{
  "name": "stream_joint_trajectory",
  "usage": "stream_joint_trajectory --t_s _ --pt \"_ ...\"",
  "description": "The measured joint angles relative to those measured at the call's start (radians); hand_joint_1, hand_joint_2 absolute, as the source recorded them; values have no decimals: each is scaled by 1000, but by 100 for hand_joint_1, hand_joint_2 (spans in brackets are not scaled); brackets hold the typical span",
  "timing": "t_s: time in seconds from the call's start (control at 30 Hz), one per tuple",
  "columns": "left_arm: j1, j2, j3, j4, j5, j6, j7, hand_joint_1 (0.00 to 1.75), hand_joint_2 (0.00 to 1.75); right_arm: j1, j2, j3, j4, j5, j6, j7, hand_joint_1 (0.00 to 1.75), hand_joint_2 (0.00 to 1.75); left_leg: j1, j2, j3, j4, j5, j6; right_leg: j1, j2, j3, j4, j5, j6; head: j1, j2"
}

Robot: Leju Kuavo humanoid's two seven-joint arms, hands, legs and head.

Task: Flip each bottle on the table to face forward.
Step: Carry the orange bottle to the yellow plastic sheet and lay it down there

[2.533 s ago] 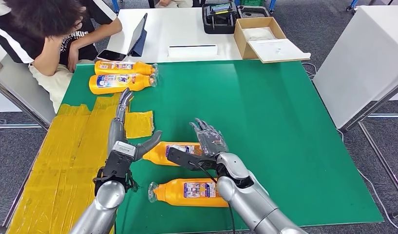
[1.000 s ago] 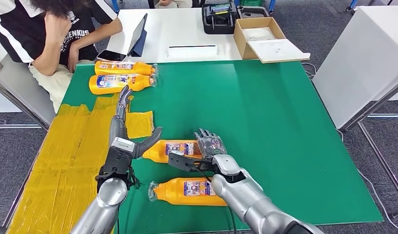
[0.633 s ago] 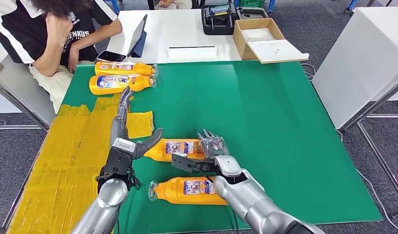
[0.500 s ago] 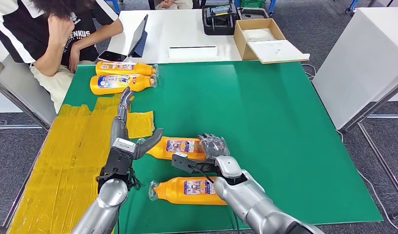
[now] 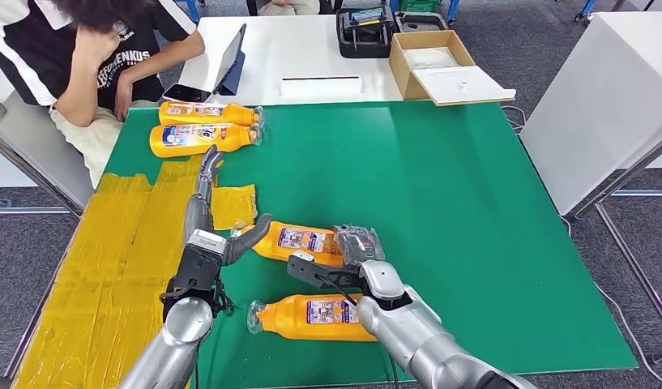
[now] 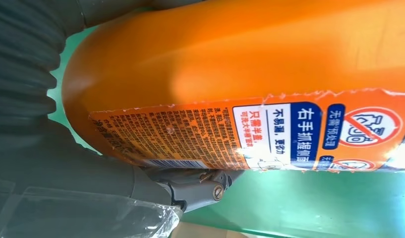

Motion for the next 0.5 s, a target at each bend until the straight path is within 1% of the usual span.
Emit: stream_joint_trajectory --t_s 0.23,0.37,0.5 --pt "0 0 0 9 0 0 0 0 175 22 -6 -29 -11 8 -87 -25 175 175 0 0 0 0 0 0 0 0 0 0 0 0 0 0" --pt "7 0 2 9 -9 7 -1 0 175 70 -16 -71 -75 2 -208 -65 175 175 0 -1 -2 0 0 0 0 0 -1 0 0 0 0 0" --pt "15 0 9 -10 -32 12 14 0 175 135 -24 -138 -208 -39 -309 -112 175 175 0 0 -3 0 0 0 0 0 -2 0 0 0 0 0"
